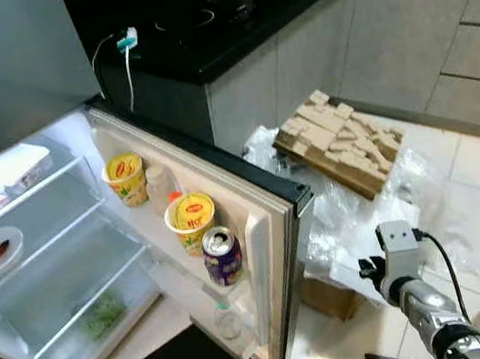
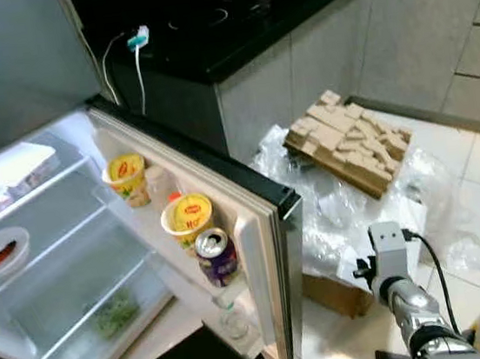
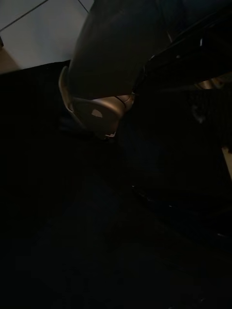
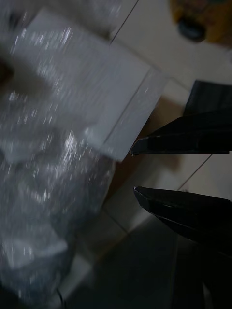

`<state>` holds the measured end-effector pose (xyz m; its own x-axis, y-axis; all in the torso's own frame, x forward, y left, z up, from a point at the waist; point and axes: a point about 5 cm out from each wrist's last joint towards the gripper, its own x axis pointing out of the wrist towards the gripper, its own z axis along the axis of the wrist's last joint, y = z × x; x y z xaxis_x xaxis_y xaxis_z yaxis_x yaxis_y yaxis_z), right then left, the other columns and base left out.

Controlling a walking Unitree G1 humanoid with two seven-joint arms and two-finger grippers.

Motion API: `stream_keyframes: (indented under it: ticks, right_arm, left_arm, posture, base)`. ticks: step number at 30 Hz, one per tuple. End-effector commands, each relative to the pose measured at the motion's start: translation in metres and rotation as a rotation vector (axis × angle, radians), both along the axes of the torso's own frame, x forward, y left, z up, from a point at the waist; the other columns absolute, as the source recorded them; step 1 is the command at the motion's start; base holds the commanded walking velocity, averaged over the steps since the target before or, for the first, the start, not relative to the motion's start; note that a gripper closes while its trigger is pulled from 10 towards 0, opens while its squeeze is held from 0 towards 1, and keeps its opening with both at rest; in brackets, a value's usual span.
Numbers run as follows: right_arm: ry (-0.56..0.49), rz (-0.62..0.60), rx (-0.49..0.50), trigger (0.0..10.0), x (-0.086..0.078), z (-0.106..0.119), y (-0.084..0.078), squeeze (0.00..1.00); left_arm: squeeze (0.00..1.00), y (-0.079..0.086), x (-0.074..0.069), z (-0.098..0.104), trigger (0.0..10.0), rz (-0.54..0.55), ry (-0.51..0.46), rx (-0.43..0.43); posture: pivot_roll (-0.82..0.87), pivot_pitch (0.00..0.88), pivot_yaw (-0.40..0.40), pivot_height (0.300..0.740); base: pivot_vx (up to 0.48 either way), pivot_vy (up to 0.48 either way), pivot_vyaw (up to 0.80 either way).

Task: Restocking fridge

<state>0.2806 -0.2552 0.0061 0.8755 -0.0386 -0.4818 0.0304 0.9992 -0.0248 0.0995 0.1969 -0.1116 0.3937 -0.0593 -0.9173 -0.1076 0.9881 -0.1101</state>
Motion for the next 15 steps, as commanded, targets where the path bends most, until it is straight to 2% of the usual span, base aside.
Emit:
stream_keyframes:
  ticks: [1, 3, 15]
  right_arm:
    - [0.003, -0.012, -0.006, 10.0, -0.002, -0.0012, -0.0023, 0.0]
    - [-0.002, -0.01, -0.009, 10.0, -0.0014, -0.0002, -0.0028, 0.0]
    - [-0.052, 0.057, 0.07, 10.0, 0.0044, 0.0047, 0.0065, 0.0]
  left_arm:
    - [0.0, -0.0025, -0.003, -0.0012, 10.0, -0.01, 0.015, -0.006]
    - [0.0, -0.0021, -0.0035, -0.0012, 10.0, -0.01, 0.016, -0.005]
    - [0.0, -0.0059, -0.0026, -0.0015, 10.0, -0.019, 0.014, -0.016]
  posture:
    - [-0.05, 0.0, 0.0, 0.74]
    - [-0.05, 0.0, 0.0, 0.74]
    - [-0.05, 0.0, -0.001, 0.74]
  base:
    - [0.0, 0.0, 0.0]
    - [0.0, 0.0, 0.0]
    - [0.0, 0.0, 0.8]
